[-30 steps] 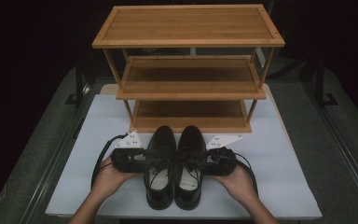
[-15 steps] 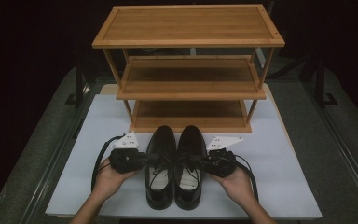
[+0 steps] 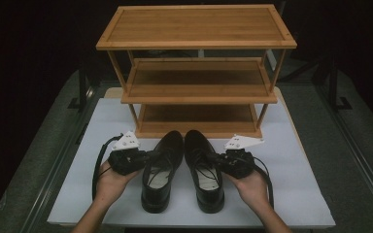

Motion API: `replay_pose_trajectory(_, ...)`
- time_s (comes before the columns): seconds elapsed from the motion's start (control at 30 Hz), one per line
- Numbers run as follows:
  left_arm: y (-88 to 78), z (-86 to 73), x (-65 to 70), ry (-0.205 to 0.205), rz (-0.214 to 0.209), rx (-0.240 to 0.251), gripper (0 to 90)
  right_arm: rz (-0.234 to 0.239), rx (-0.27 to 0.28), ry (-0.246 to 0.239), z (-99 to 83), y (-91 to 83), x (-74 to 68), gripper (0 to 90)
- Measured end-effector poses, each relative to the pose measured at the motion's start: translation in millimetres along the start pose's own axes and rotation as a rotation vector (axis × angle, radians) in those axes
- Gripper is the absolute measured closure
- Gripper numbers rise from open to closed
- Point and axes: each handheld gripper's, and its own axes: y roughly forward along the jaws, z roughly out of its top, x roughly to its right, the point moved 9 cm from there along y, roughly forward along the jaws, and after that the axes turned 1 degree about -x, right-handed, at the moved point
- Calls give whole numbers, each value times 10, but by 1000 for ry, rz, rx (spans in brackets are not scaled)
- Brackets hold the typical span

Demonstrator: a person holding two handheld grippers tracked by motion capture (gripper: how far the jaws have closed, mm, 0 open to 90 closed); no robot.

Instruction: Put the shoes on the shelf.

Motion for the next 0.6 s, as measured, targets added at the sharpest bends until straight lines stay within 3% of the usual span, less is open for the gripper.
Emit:
replay_pose_trajectory(0.23, 55, 148, -96, -18, 31, 23, 875, -39, 32, 5, 172, -84, 156, 869)
replay_pose_trajectory(0.6, 254, 415, -333, -28, 80, 67, 875, -107, 47, 40, 319, -3, 481, 868)
